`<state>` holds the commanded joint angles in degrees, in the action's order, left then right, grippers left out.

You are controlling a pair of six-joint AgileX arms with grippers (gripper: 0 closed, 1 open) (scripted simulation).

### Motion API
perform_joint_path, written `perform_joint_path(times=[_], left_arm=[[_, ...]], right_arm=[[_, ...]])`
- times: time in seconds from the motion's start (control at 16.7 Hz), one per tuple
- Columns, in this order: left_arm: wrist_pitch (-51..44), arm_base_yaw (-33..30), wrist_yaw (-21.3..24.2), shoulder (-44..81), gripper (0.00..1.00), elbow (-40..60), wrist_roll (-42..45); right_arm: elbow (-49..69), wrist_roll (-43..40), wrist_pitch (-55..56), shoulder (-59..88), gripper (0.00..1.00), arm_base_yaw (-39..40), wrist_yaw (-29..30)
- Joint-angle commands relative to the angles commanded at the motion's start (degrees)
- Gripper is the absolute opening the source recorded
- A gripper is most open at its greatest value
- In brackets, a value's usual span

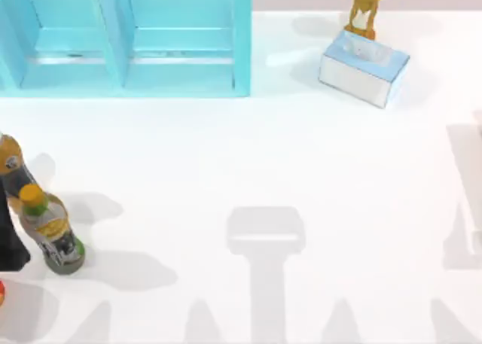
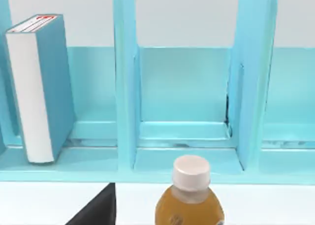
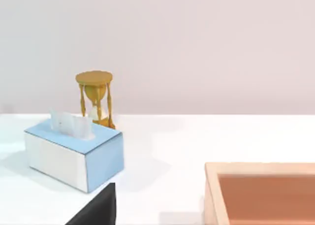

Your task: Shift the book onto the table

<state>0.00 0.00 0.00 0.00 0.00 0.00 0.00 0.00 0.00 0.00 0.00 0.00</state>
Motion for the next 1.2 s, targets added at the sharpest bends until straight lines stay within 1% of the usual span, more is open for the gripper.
perform_joint_path(times=[0.24,0.48,0.66,0.96,1.2], left_arm=[[0.6,0.7,0.5,1.7,1.00,1.1,0.2],[5.0,4.6,3.6,12.4,1.00,7.9,1.6],[10.6,8.9,7.3,26.6,1.00,16.4,3.2],[21.1,16.7,15.1,58.5,1.00,32.4,6.4],[28.6,22.4,21.6,80.6,1.00,44.2,8.4]], right_arm=[[0.0,0.0,0.0,0.0,1.00,0.0,0.0],[0.0,0.0,0.0,0.0,1.00,0.0,0.0],[0.0,0.0,0.0,0.0,1.00,0.0,0.0],[0.0,0.0,0.0,0.0,1.00,0.0,0.0],[0.0,0.0,0.0,0.0,1.00,0.0,0.0]])
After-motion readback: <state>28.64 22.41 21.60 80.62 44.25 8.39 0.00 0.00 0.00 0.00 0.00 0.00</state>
